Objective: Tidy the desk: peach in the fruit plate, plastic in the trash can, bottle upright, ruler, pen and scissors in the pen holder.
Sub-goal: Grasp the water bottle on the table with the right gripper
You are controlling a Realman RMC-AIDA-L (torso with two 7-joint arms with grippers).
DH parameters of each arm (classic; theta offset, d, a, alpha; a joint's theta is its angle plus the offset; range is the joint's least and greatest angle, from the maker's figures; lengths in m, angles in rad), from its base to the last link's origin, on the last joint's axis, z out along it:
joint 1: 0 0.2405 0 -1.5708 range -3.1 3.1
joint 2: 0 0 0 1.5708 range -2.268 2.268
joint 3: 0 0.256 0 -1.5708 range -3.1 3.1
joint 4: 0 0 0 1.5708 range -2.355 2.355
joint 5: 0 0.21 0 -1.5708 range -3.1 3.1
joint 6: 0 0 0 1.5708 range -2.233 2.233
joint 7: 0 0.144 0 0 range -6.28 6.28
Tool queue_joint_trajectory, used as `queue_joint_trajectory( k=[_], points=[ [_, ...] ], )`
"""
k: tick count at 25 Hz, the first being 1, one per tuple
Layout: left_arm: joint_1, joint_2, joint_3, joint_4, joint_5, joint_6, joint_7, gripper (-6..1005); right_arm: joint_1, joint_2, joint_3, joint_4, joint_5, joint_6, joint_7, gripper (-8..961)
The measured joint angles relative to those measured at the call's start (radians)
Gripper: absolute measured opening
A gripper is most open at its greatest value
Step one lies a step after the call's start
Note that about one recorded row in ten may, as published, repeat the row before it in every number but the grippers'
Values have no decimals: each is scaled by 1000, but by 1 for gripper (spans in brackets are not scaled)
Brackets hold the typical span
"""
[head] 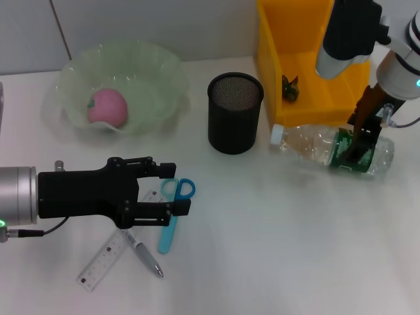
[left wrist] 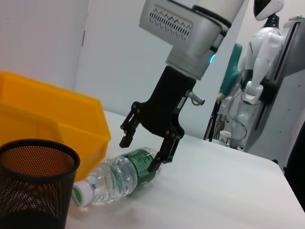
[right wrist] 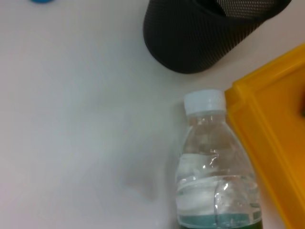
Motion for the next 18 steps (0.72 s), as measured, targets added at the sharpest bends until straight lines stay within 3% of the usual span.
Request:
queue_joint_trajectory(
  k=[10, 18],
  points=[
    [-2, 0, -3, 0, -4, 0, 0, 784, 17, -6, -33, 144, -1, 133, 0, 785],
    [-10, -1, -16, 1, -4, 0, 0, 783, 20, 7, -54, 197, 0, 186, -8, 786]
  ],
)
